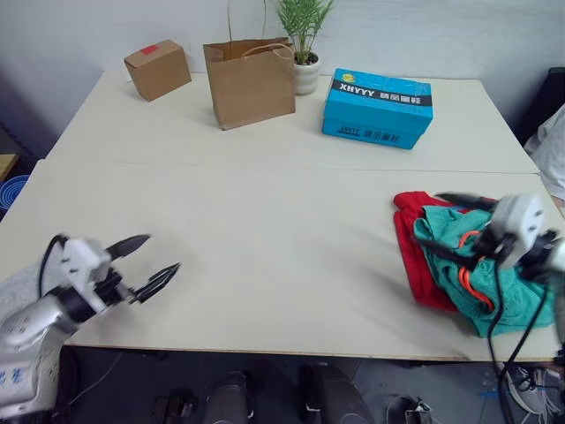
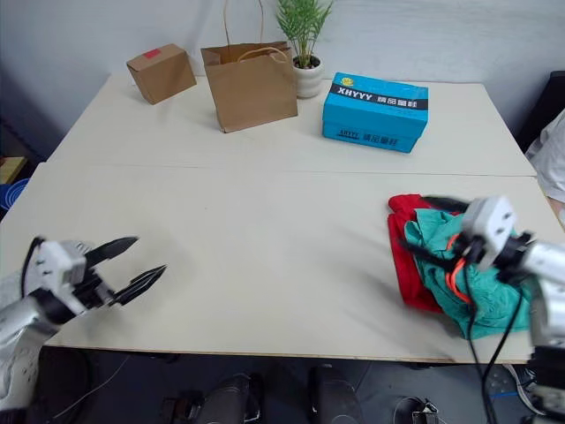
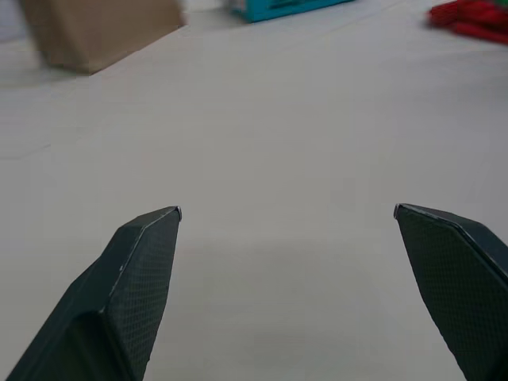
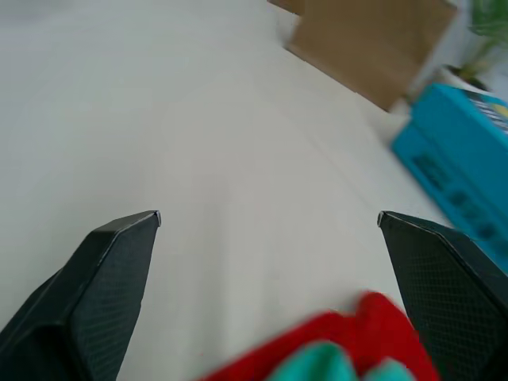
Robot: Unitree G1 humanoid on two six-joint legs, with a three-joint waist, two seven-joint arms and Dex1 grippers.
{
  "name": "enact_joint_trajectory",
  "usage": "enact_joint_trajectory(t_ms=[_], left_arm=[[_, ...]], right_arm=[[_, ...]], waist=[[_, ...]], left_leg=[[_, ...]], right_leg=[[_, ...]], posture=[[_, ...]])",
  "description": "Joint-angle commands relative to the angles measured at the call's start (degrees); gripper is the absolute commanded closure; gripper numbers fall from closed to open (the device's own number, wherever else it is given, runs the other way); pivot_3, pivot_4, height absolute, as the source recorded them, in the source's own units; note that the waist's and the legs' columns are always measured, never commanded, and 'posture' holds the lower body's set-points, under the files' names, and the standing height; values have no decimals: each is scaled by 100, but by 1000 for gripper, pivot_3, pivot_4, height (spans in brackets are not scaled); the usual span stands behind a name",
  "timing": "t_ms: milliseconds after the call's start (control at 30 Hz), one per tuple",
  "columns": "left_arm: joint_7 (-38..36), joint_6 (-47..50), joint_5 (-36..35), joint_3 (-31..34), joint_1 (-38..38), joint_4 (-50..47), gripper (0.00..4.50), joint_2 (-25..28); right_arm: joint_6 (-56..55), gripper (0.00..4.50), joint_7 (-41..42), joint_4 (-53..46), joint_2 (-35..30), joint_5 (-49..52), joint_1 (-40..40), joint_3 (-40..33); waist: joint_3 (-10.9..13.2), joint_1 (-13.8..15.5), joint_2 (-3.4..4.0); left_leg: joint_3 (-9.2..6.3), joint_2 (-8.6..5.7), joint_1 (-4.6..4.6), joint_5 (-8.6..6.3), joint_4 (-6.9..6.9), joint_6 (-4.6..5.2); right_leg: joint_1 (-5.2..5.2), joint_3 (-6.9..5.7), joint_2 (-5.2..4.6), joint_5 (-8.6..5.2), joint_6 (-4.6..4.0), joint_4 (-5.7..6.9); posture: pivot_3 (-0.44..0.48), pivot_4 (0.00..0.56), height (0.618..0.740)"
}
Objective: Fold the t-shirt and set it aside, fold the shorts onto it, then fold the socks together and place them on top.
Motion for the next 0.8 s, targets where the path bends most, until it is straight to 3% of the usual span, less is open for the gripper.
enact_joint_trajectory(t_ms=[33, 267, 500, 633, 767, 800], left_arm=[[348, -500, 83, 925, 697, -263, 0, -250], [1239, -299, -391, 2328, 2184, -360, 0, -1253], [2046, -23, -612, 2759, 2752, -428, 0, -2046], [2042, 6, -629, 2774, 2952, -643, 0, -1989], [2416, 812, -657, 2756, 2647, -1016, 0, -1182], [2476, 904, -520, 2686, 2573, -1053, 0, -991]], right_arm=[[-382, 20, -15, -505, 374, 145, 76, 285], [-879, 20, -207, -1050, 1373, 72, 623, 1196], [-720, 20, -22, -1271, 1313, 240, 655, 1504], [-488, 20, 302, -1295, 1117, 488, 632, 1580], [-228, 20, 602, -1296, 1036, 804, 574, 1612], [-225, 20, 638, -1282, 1055, 830, 548, 1620]], waist=[[0, 3, -2], [-11, 17, -22], [-26, 46, -49], [-40, 48, -71], [-41, 66, -74], [-40, 60, -69]], left_leg=[[0, -4, 0, -3, 1, 7], [-17, 3, 29, -27, 4, -26], [-26, 2, 26, -29, 7, -26], [-32, 5, 26, -32, 2, -30], [-50, 6, 24, -32, 2, -30], [-55, 8, 25, -32, 2, -31]], right_leg=[[0, 0, -6, 2, 2, 0], [33, -8, -9, -1, -21, -4], [35, -15, -12, -4, -27, -12], [39, -25, -10, -10, -39, -23], [48, -41, -11, -21, -57, -31], [52, -43, -11, -58, -128, -31]], posture=[[0, 150, 740], [0, 150, 740], [0, 150, 740], [0, 150, 740], [0, 150, 740], [0, 150, 740]])
